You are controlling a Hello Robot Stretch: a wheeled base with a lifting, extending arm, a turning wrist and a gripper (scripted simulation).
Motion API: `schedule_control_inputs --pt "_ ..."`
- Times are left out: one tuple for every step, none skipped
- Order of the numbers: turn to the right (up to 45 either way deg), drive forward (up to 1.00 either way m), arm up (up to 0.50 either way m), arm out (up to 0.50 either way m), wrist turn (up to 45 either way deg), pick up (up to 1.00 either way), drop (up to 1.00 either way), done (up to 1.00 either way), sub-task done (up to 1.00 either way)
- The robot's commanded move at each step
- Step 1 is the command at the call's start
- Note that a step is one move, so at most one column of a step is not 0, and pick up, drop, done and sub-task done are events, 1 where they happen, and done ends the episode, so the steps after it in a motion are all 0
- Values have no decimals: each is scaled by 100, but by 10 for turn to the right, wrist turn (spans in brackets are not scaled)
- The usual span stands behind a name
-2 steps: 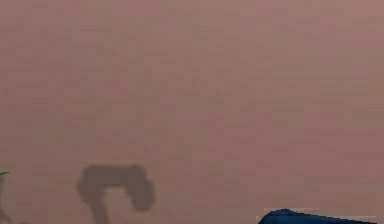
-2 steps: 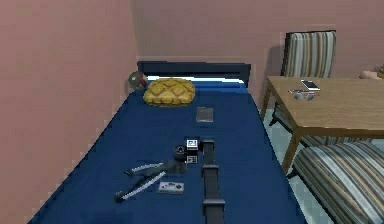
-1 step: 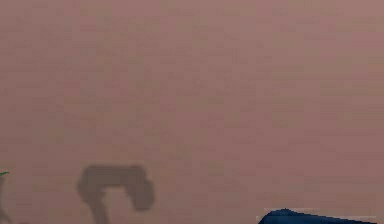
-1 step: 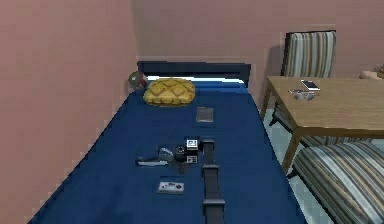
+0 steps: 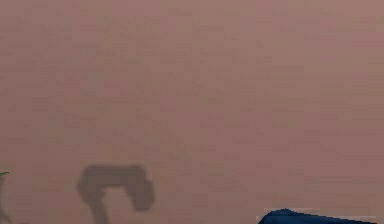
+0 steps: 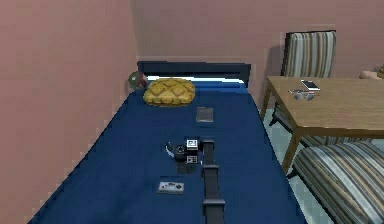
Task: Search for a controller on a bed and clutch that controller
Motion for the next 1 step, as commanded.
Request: schedule_control_inputs --pt "0 0 -30 0 0 0 0 0 0"
